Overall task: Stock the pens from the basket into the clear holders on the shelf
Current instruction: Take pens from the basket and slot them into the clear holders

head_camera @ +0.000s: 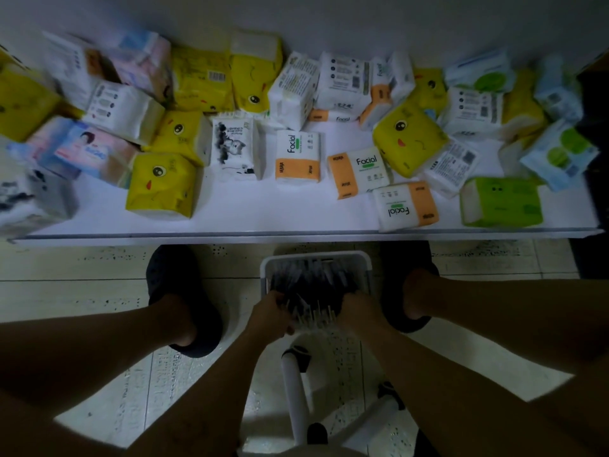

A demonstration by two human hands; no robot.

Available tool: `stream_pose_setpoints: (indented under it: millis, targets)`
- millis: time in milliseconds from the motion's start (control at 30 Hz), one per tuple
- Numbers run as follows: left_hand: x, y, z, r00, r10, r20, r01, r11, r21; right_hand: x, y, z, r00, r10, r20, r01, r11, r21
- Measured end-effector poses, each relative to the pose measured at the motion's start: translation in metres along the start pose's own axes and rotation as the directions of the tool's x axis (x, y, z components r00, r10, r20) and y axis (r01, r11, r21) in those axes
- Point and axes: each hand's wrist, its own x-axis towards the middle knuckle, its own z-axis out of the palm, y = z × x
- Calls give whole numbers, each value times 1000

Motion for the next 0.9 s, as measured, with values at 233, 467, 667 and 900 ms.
stream_pose_setpoints:
  millis: [233,467,667,900]
  targets:
    - [-1,0,1,997,-75,-4,75,997,20,20,-2,12,991,-71,109,67,997,47]
    - [-3,9,3,999,14,-44,-13,1000,17,34,-2,13,974,-49,222,67,995,-76]
    - [-8,10,0,997,-1,-80,1,1000,-4,14,-9,-7,1000,5,-21,0,971,238]
    - [-25,15,-7,993,72,-92,-71,997,17,-20,-15,-39,992,-41,-119,87,904,419]
